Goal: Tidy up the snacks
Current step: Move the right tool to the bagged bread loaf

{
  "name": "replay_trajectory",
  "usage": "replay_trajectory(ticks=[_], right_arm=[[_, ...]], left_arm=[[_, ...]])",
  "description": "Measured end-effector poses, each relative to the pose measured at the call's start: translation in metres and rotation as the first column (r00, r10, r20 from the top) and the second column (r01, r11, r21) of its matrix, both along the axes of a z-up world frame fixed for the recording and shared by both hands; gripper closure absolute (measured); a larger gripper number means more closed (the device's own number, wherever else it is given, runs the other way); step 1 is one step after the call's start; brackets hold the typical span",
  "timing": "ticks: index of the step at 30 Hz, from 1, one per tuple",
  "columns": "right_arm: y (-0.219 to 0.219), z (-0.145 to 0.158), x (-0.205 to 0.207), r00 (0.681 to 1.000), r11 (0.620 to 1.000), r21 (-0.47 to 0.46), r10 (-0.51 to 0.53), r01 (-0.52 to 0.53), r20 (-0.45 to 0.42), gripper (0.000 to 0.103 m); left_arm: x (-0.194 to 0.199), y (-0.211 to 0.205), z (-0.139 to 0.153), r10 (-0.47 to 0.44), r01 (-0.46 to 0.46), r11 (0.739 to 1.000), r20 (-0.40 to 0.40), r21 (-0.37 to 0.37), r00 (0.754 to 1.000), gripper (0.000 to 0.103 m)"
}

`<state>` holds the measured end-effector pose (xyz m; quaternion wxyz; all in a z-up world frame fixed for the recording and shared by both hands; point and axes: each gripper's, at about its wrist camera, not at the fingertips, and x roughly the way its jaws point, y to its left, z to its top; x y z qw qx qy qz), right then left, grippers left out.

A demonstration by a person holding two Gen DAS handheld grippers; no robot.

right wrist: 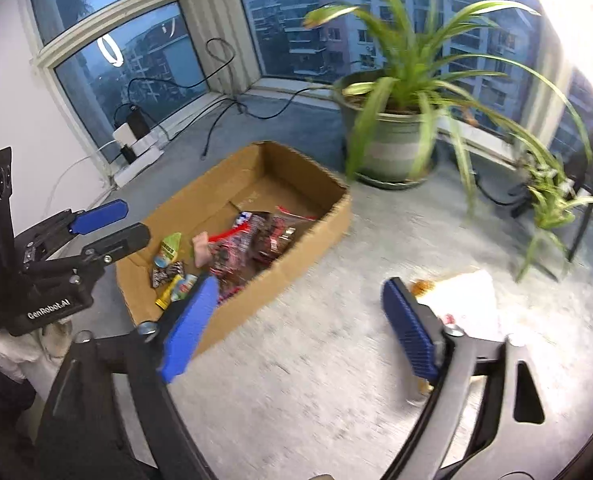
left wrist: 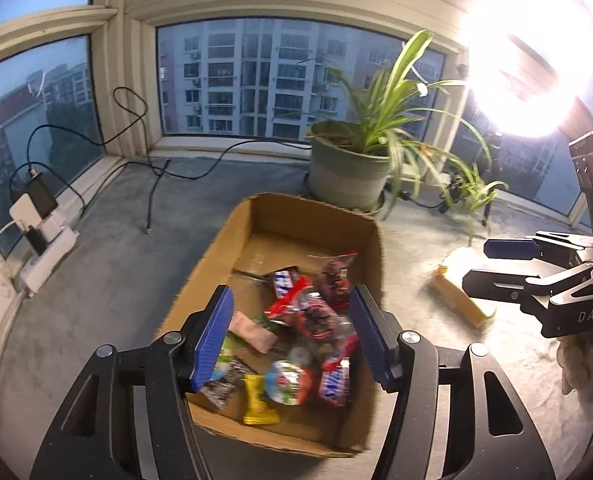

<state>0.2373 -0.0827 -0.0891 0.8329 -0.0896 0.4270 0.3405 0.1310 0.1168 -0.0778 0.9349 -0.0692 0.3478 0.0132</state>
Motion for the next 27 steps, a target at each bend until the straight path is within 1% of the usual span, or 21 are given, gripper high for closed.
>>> replay_trajectory(ticks=[2, 6, 11, 15, 22, 27], right_arm=[[-0.017, 0.003, 0.0, 1.0, 1.0, 0.013, -0.016, 0.016, 0.007, 0.008], [-0.048, 0.004, 0.002, 0.998, 0.998, 0.003, -0.061, 0.061, 0.009, 0.008], [-0.087, -0.001, 0.009, 0.994, 0.993, -0.037, -0.108, 0.109, 0.017, 0.008], [-0.115, -0.006, 0.013, 0.991, 0.991, -0.025, -0.129, 0.13, 0.045, 0.008], [-0.135, -0.02, 0.024, 0.99, 0.991, -0.042, -0.122, 0.125, 0.065, 0.008], [-0.139, -0.035, 0.044, 0.992, 0.989, -0.075, -0.123, 0.124, 0.014, 0.008]], left_arm=[[-0.002, -0.007, 0.002, -0.01, 0.01, 1.0, 0.002, -0.018, 1.0, 0.043], [-0.004, -0.025, 0.001, -0.033, 0.033, 0.997, 0.003, -0.065, 0.999, 0.037], [0.0, -0.05, -0.005, -0.066, 0.064, 0.991, -0.014, -0.116, 0.998, 0.037], [0.005, -0.073, -0.015, -0.096, 0.091, 0.985, -0.031, -0.144, 0.995, 0.037], [0.019, -0.11, -0.031, -0.153, 0.139, 0.973, -0.064, -0.181, 0.986, 0.037], [0.032, -0.128, -0.041, -0.176, 0.153, 0.962, -0.081, -0.227, 0.981, 0.037]])
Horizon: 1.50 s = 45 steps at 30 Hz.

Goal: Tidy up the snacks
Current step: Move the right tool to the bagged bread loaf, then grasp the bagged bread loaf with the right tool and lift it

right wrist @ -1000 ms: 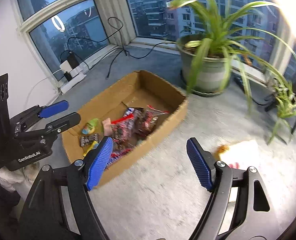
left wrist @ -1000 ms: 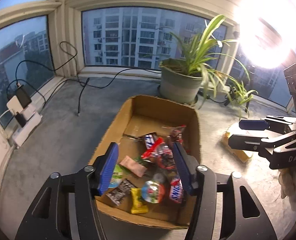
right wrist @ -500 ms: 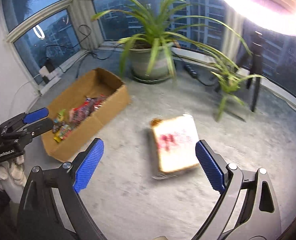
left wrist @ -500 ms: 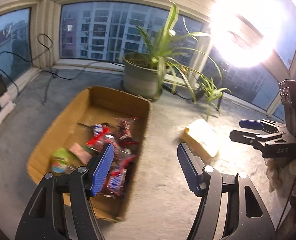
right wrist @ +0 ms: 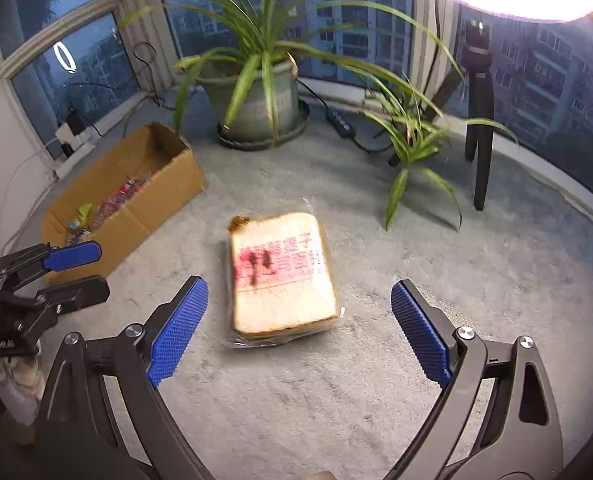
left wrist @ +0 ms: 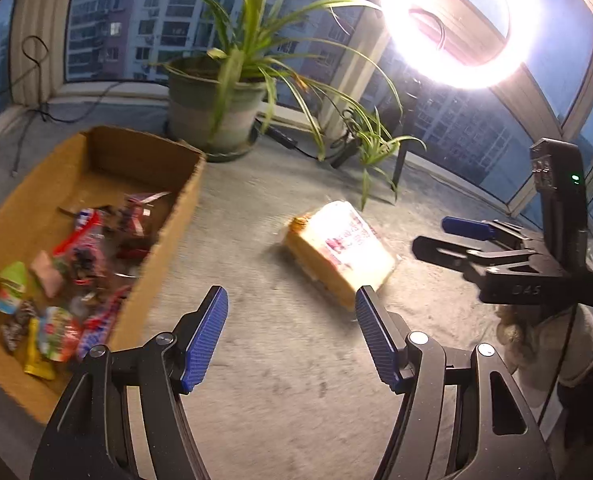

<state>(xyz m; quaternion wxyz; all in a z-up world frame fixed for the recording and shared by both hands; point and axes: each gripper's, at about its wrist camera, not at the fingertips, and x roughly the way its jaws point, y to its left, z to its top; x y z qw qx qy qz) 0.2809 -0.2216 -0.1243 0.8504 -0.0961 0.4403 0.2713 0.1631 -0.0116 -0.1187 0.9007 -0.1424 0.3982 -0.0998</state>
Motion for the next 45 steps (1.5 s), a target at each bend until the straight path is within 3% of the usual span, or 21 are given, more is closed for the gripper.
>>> replay_trajectory(ticks=[7, 11, 17, 20, 23, 31, 34, 45], right_arm=[[0.003, -0.022, 0.022, 0.993, 0.999, 0.043, 0.034, -0.029, -0.116, 0.009], [0.007, -0.034, 0.032, 0.985, 0.998, 0.058, 0.046, -0.037, -0.165, 0.018], [0.006, -0.053, 0.047, 0.967, 0.994, 0.105, 0.048, -0.022, -0.25, 0.019], [0.004, -0.061, 0.055, 0.955, 0.991, 0.131, 0.045, -0.007, -0.294, 0.027], [0.003, -0.066, 0.061, 0.946, 0.988, 0.153, 0.043, 0.007, -0.32, 0.027], [0.003, -0.077, 0.071, 0.927, 0.987, 0.161, 0.038, 0.024, -0.373, 0.031], [0.002, -0.078, 0.072, 0.919, 0.982, 0.187, 0.048, 0.029, -0.391, 0.038], [-0.002, -0.077, 0.063, 0.906, 0.974, 0.219, 0.04, 0.059, -0.422, 0.043]], left_arm=[[0.023, -0.022, -0.02, -0.025, 0.023, 0.999, -0.055, -0.045, 0.998, 0.037], [0.035, -0.029, -0.033, -0.028, 0.021, 0.997, -0.079, -0.078, 0.997, 0.037], [0.05, -0.028, -0.042, -0.029, 0.014, 0.991, -0.111, -0.134, 0.993, 0.037], [0.057, -0.027, -0.045, -0.031, 0.011, 0.988, -0.126, -0.156, 0.992, 0.037], [0.068, -0.028, -0.048, -0.046, 0.021, 0.985, -0.139, -0.173, 0.989, 0.037], [0.085, -0.041, -0.06, -0.091, 0.064, 0.984, -0.161, -0.165, 0.983, 0.04], [0.088, -0.045, -0.065, -0.113, 0.083, 0.981, -0.168, -0.177, 0.979, 0.052], [0.083, -0.047, -0.055, -0.129, 0.109, 0.983, -0.134, -0.146, 0.983, 0.056]])
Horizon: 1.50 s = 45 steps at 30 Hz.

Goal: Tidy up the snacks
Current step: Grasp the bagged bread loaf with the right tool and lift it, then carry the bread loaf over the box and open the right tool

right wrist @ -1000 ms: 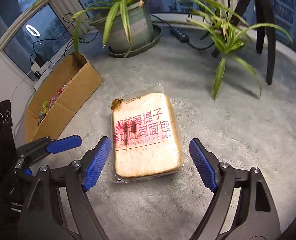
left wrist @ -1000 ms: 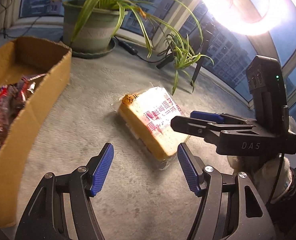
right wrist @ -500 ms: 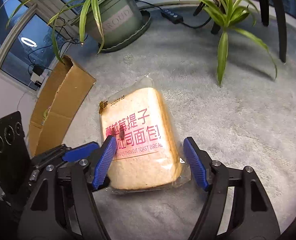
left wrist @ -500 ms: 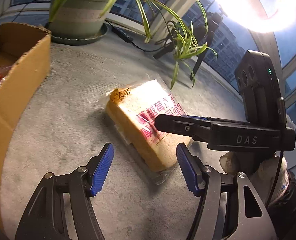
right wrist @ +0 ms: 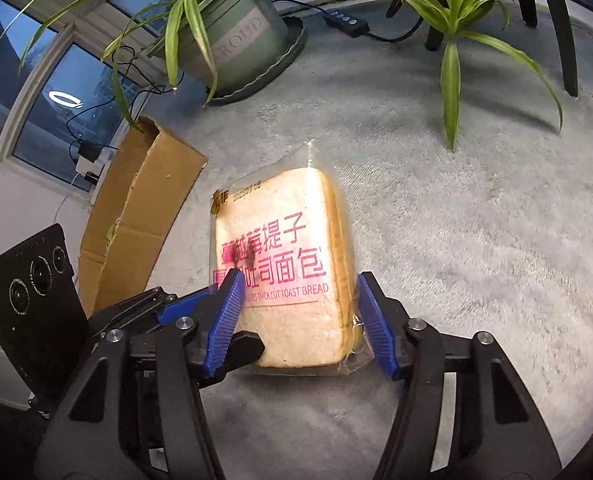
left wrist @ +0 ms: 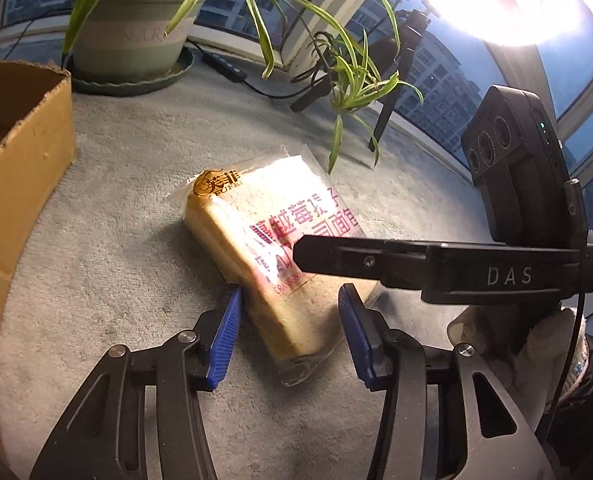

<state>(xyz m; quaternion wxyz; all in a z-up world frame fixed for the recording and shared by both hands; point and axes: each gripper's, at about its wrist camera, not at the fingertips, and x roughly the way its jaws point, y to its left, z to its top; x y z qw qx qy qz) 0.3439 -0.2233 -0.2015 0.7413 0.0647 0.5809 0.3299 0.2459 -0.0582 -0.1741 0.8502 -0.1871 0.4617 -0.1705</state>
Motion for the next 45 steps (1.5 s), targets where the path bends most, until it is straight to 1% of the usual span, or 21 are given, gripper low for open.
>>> replay_trajectory(ticks=[13, 19, 24, 33, 37, 45], right_arm=[[0.008, 0.025, -0.029, 1.0, 0.998, 0.054, -0.02, 0.018, 0.021, 0.044], [0.025, 0.047, -0.046, 0.998, 0.998, 0.065, -0.003, -0.001, 0.06, 0.044], [0.049, 0.067, -0.055, 0.995, 0.997, 0.075, 0.017, -0.024, 0.095, 0.044], [0.105, 0.095, -0.07, 0.986, 0.996, 0.074, 0.043, -0.056, 0.161, 0.044], [0.133, 0.101, -0.075, 0.982, 0.995, 0.072, 0.058, -0.072, 0.181, 0.044], [0.183, 0.099, -0.079, 0.978, 0.993, 0.074, 0.073, -0.089, 0.198, 0.044]], left_arm=[[-0.032, 0.006, 0.027, -0.024, 0.019, 0.998, 0.079, 0.058, 0.997, 0.056], [-0.048, 0.02, 0.045, -0.012, 0.004, 0.998, 0.12, 0.064, 0.993, 0.056], [-0.06, 0.041, 0.064, 0.011, -0.022, 0.998, 0.159, 0.066, 0.987, 0.056], [-0.08, 0.083, 0.087, 0.042, -0.064, 0.994, 0.215, 0.094, 0.976, 0.056], [-0.086, 0.106, 0.093, 0.054, -0.085, 0.988, 0.23, 0.128, 0.972, 0.056], [-0.085, 0.141, 0.093, 0.073, -0.117, 0.976, 0.23, 0.182, 0.97, 0.056]])
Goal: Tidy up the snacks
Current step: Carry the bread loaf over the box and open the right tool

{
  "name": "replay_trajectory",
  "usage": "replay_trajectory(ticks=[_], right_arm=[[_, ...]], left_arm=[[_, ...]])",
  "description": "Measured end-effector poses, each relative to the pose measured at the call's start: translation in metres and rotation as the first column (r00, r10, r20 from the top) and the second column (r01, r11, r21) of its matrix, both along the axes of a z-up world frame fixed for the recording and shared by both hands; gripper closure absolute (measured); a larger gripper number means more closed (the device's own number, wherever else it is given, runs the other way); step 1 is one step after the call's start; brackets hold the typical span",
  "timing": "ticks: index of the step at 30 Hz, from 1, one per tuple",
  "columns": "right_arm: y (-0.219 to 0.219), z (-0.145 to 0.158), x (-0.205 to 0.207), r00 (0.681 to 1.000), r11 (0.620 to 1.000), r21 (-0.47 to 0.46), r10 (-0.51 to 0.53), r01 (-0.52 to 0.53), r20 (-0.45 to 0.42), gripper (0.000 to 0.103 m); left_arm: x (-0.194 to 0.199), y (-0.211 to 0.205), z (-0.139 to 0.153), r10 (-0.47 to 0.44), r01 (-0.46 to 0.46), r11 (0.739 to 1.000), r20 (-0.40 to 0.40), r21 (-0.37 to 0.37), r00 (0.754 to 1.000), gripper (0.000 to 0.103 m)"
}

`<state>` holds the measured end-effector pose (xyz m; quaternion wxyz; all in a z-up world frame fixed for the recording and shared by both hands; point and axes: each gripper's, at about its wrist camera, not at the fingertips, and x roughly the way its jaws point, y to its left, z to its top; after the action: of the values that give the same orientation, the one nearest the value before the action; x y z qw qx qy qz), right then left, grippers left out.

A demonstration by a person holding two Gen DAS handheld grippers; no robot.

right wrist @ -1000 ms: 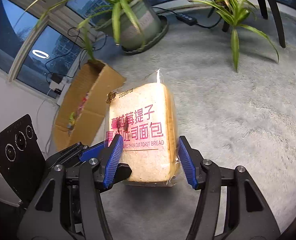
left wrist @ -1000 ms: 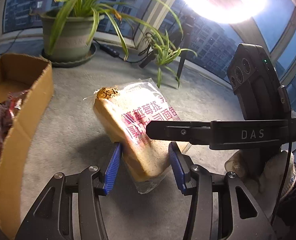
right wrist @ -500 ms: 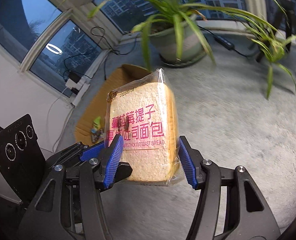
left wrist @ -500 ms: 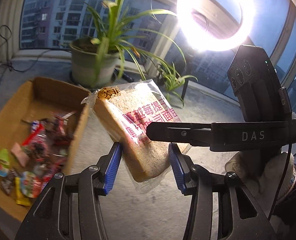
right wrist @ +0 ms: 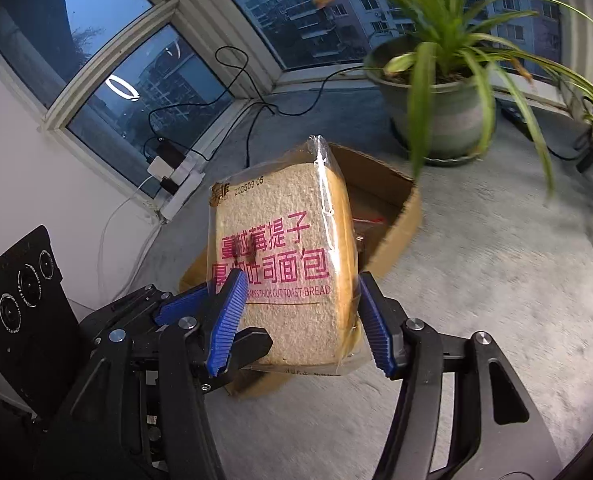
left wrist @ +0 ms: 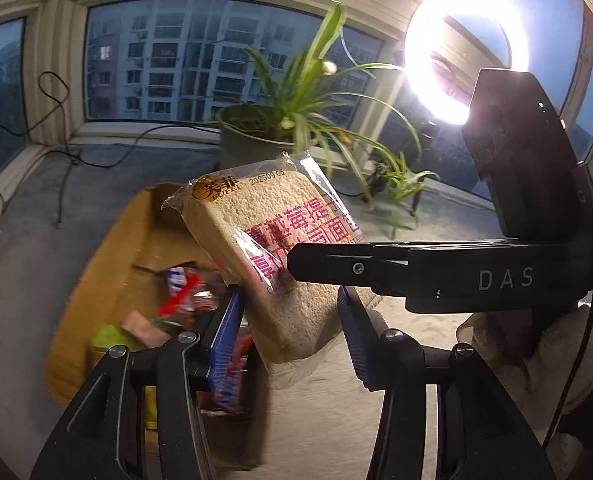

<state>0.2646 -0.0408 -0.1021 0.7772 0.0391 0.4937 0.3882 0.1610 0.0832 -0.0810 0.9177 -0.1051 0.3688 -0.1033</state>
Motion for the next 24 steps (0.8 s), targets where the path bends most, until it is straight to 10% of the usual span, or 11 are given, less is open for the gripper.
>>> replay_trajectory(ticks=[24], right_arm=[[0.07, -0.028, 0.028, 0.999, 0.998, -0.059, -0.029, 0.03, 0.021, 0.044]], left_arm=[[0.035, 0.047, -0.02, 0.031, -0.027, 0.995, -0.037, 0.1, 0.999, 0.056]])
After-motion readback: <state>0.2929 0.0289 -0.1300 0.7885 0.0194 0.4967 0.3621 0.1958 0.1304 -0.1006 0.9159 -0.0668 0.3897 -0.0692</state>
